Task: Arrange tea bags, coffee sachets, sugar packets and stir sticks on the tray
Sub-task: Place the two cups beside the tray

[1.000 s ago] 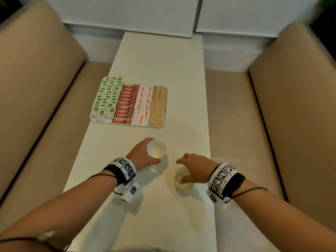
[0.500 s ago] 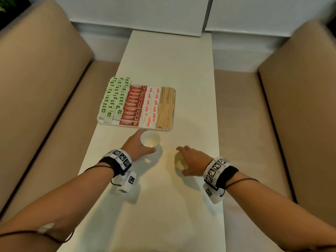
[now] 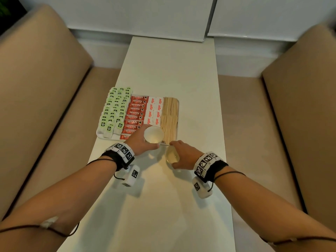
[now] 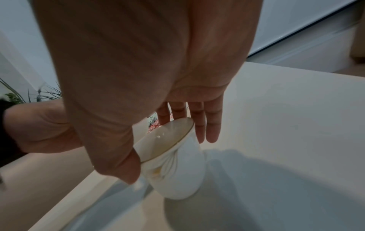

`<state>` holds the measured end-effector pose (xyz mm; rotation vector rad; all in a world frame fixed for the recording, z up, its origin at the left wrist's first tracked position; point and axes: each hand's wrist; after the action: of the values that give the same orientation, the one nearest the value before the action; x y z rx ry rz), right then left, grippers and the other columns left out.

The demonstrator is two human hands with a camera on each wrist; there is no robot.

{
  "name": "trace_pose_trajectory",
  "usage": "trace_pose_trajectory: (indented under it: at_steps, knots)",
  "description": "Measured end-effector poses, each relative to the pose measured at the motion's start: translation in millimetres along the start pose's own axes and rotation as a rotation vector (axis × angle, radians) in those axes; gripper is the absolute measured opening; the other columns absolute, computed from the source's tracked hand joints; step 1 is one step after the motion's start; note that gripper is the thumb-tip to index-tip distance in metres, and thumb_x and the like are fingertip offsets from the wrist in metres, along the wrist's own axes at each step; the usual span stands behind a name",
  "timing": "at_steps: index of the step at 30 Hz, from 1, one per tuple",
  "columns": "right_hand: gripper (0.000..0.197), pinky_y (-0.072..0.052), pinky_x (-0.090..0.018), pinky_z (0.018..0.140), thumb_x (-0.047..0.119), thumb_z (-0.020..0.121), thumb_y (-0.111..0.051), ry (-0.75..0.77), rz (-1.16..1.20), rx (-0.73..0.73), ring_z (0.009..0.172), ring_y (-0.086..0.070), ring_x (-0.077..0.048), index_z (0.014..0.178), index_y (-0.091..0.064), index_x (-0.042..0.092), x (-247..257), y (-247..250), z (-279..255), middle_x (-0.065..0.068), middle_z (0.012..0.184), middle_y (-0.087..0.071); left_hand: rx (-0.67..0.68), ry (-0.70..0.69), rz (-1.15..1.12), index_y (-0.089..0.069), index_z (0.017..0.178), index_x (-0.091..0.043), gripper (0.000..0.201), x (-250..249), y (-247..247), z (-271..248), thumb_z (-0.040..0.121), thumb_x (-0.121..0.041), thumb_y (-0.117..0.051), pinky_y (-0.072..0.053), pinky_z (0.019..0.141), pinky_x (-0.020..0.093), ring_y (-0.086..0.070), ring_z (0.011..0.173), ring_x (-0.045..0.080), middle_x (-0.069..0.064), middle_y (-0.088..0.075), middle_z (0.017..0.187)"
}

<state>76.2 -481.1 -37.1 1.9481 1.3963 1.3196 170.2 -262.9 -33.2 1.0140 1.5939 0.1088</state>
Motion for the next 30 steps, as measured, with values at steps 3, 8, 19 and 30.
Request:
trace_pose_trajectory:
  at_steps: [3, 8, 19, 30]
  knots:
    - [0.094, -0.054, -0.041, 0.096, 0.039, 0.076, -0.083, 0.016, 0.001, 0.013, 0.117, -0.057, -0.024, 0.151, -0.030, 0.020, -4.4, 0.1, 3.0, -0.002, 0.141, -0.047, 0.019, -0.021, 0.010, -0.042, 0.138, -0.023, 0.085, -3.4, 2.5, 15.1, 0.070, -0.031, -0.091, -0.047, 0.092, 0.035, -0.054, 0.112, 0.020, -0.003, -0.053, 0.125]
    - [0.101, -0.049, -0.042, 0.102, 0.049, 0.074, -0.084, 0.025, 0.040, 0.056, 0.126, -0.053, -0.024, 0.154, -0.026, 0.023, -11.7, 8.6, 5.3, -0.001, 0.145, -0.047, 0.119, -0.065, 0.020, -0.043, 0.140, -0.026, 0.086, -12.3, 9.5, 39.2, 0.069, -0.029, -0.091, -0.048, 0.096, 0.036, -0.054, 0.115, 0.019, -0.005, -0.053, 0.126]
    - [0.070, -0.053, -0.028, 0.090, 0.047, 0.086, -0.073, 0.070, 0.398, -0.260, 0.109, -0.063, -0.008, 0.147, -0.041, 0.033, -31.8, 75.4, 33.2, 0.014, 0.133, -0.059, 0.296, -0.143, 0.086, -0.035, 0.147, -0.028, 0.088, -54.6, 10.7, 91.2, 0.075, -0.032, -0.086, -0.047, 0.099, 0.033, -0.054, 0.120, 0.014, -0.009, -0.054, 0.132]
    - [0.059, -0.053, -0.037, 0.098, 0.021, 0.087, -0.076, -0.070, 0.472, -0.312, 0.109, -0.065, -0.009, 0.140, -0.052, 0.027, -94.1, 58.1, 43.1, 0.009, 0.125, -0.065, 0.449, -0.164, 0.105, -0.054, 0.139, -0.029, 0.063, -76.4, -23.2, 123.6, 0.083, -0.009, -0.074, -0.054, 0.098, 0.040, -0.068, 0.104, 0.014, -0.007, -0.066, 0.121]
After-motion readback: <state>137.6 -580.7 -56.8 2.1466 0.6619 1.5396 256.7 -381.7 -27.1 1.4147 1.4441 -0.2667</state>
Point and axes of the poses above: each hand's wrist, its own z-axis towards the middle knuckle, its own y-axis out of the back of the hand, x = y × z
